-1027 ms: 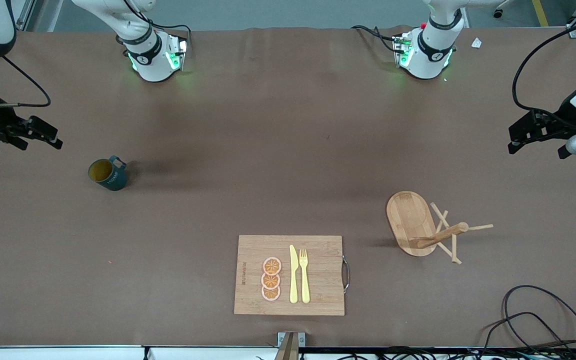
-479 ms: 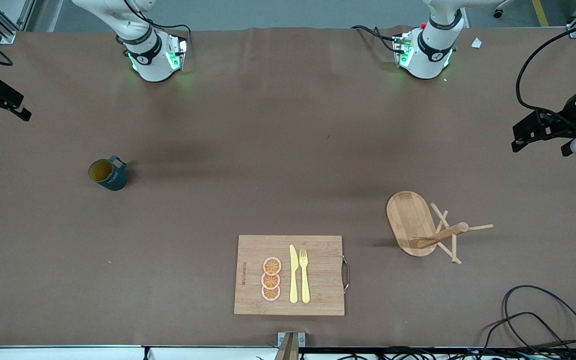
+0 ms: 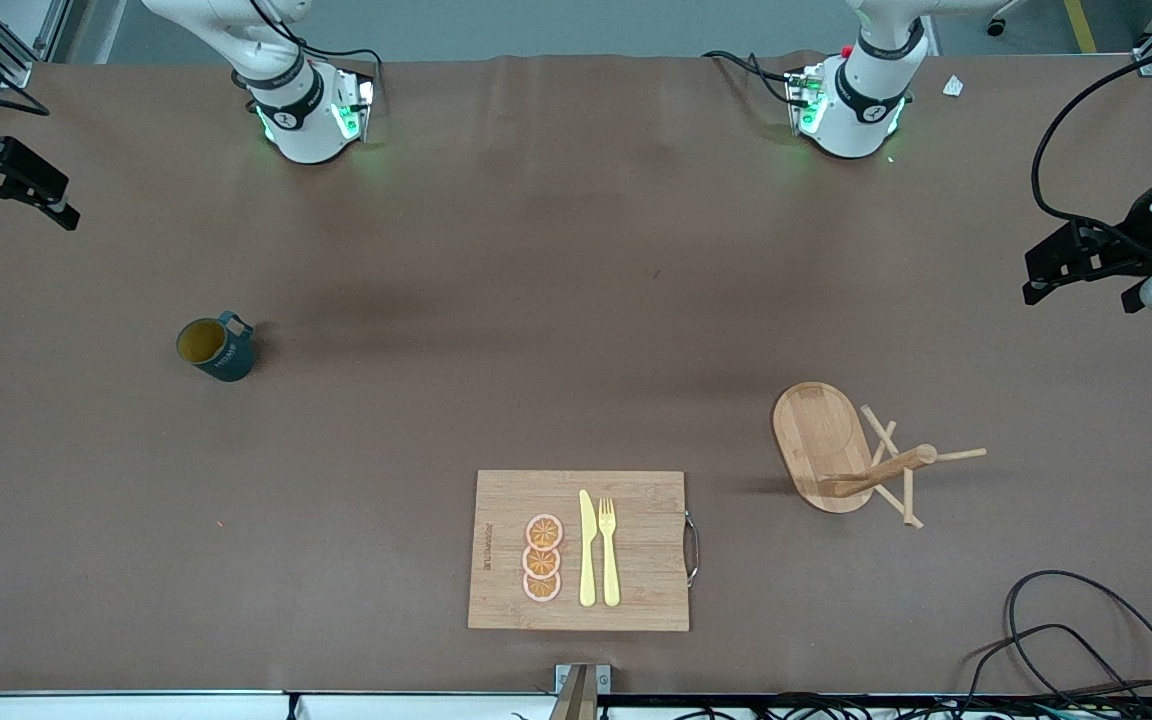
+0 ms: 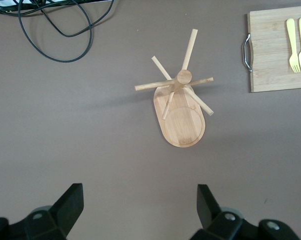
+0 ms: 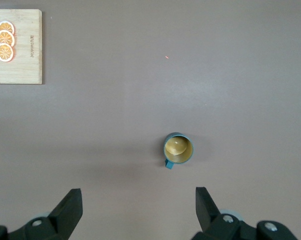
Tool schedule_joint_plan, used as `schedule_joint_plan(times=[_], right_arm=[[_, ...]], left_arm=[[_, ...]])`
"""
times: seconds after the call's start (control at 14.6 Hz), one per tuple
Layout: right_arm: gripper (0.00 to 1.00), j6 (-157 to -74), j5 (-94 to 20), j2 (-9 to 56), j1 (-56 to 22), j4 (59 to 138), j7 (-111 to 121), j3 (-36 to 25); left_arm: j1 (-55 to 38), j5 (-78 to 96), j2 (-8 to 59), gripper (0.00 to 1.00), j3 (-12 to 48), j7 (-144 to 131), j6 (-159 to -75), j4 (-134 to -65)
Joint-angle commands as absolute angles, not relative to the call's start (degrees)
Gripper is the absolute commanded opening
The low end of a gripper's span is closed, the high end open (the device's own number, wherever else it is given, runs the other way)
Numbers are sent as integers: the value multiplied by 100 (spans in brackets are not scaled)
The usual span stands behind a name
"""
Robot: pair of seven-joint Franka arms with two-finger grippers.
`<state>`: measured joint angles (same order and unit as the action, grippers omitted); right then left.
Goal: Transfer cup from left to right arm and place
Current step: 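Open the right gripper and raise it away from the mug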
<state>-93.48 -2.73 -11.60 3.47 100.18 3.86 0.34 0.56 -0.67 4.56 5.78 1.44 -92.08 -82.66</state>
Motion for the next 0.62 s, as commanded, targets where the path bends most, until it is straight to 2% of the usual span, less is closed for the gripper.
schedule_joint_plan(times=[0.0,0.34,0.55], right_arm=[[100,-8993,-176,-748,272,9424,167,53],[100,-8343,-62,-115,194,8607,123,-79],[100,-8297,-53,-97,185,8552,114,-88]], left_arm=[[53,-88,431,100,580,88,-9141,-8253],[53,-88,431,100,580,88,-9141,-8244],[53,-88,431,100,580,88,-9141,-8253]])
